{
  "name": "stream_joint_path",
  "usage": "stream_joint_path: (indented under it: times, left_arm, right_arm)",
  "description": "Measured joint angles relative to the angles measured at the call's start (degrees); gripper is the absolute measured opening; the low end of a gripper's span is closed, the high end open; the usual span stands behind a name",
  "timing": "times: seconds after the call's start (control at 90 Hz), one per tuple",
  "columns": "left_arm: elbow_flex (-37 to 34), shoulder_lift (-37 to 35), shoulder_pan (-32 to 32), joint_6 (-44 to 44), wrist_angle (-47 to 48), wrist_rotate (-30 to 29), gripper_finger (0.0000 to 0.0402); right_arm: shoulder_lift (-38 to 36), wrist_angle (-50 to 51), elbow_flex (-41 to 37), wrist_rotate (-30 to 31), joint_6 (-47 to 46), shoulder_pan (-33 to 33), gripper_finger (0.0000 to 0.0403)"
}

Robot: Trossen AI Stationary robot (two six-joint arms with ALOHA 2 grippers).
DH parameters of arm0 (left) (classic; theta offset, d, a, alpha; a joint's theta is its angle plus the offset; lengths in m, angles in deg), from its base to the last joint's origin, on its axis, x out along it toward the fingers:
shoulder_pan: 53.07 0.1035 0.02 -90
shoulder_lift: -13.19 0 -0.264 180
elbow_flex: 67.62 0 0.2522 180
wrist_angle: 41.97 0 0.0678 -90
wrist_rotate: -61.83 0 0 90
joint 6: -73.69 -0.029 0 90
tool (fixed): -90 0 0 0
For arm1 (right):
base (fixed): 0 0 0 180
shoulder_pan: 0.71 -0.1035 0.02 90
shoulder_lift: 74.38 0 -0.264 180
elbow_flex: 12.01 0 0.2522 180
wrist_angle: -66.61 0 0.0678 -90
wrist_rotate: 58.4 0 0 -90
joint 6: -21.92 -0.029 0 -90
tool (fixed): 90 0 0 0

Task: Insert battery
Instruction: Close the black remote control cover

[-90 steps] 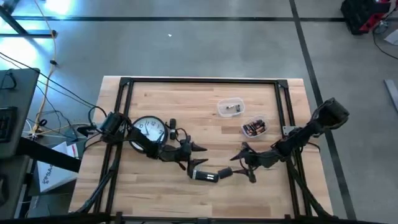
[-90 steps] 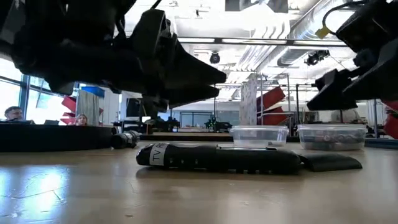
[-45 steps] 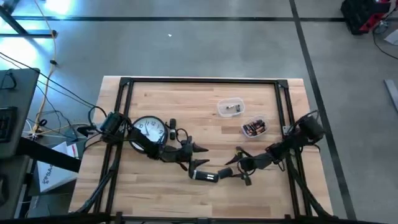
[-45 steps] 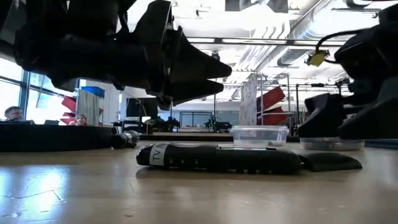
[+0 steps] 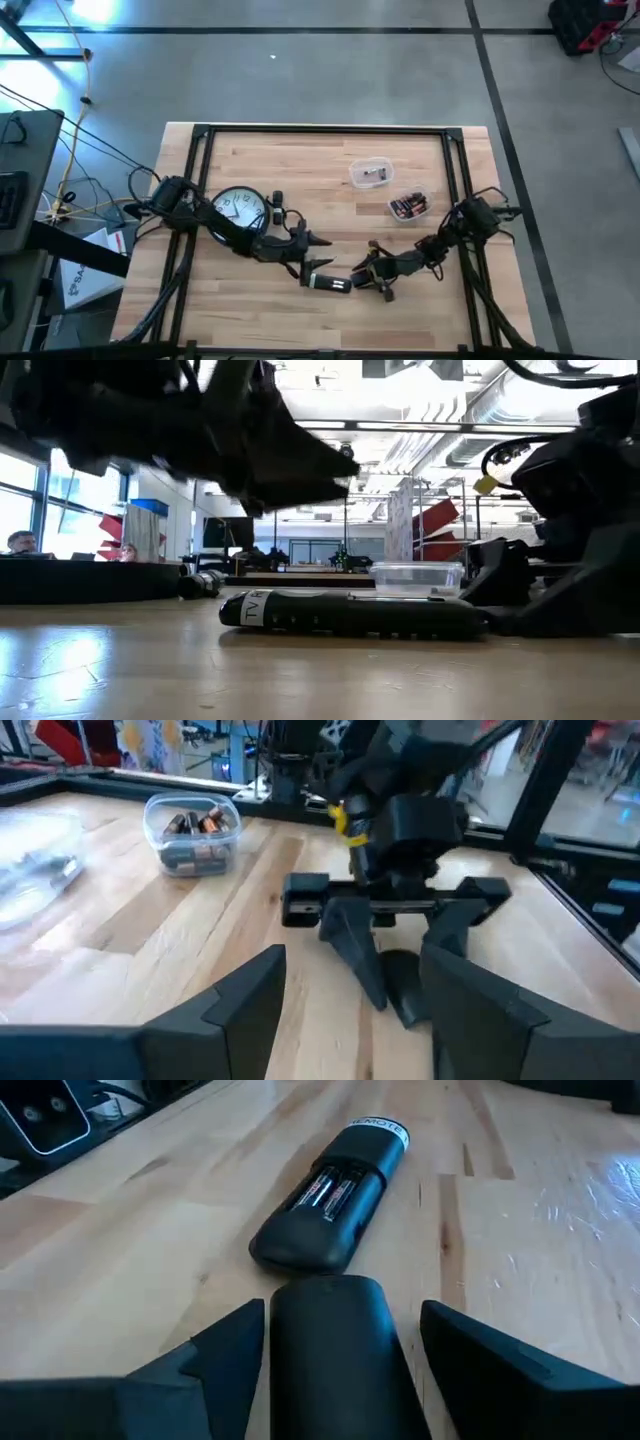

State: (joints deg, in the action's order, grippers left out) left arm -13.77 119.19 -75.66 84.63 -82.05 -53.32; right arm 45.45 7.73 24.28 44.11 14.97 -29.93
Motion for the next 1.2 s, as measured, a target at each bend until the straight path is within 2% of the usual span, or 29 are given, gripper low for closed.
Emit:
stream_joint_path:
  times: [0.111,0.233,0.356,0.589,0.744,0.9,1.022,1.2]
  left_arm:
    - [0.0,-7.96,-3.08,-0.86,10.22,-3.03,0.0211]
    - [0.0,-15.78,-7.65,-2.27,19.8,-10.34,0.0211]
    - [0.0,-20.69,-12.55,-3.22,24.8,-18.17,0.0211]
    - [-0.02,-22.29,-21.87,-1.67,27.77,-30.71,0.0211]
    - [-0.02,-21.4,-25.44,5.66,31.53,-35.24,0.0211]
    - [-0.07,-18.6,-24.57,19.24,38.82,-35.19,0.0211]
    - [-0.09,-14.88,-21.83,26.5,40.18,-30.89,0.0211]
    - [-0.09,-7.91,-17.12,37.43,39.94,-11.89,0.0211]
  right_arm:
    - [0.9,-0.13,0.16,-0.63,0.2,0.39,0.0238]
    - [1.04,0.22,0.33,-1.22,0.49,0.62,0.0238]
    - [1.09,0.37,0.33,-1.27,0.51,0.69,0.0236]
    - [1.09,1.48,0.39,-1.62,0.1,0.8,0.0191]
    - [1.09,1.51,0.39,-1.53,0.21,0.8,0.0171]
    - [0.85,1.21,0.35,-1.29,-0.14,0.8,0.0169]
    - [-1.28,2.9,0.33,-1.25,-0.5,0.8,0.0168]
    - [-6.76,8.64,0.13,-1.03,-0.71,0.75,0.0167]
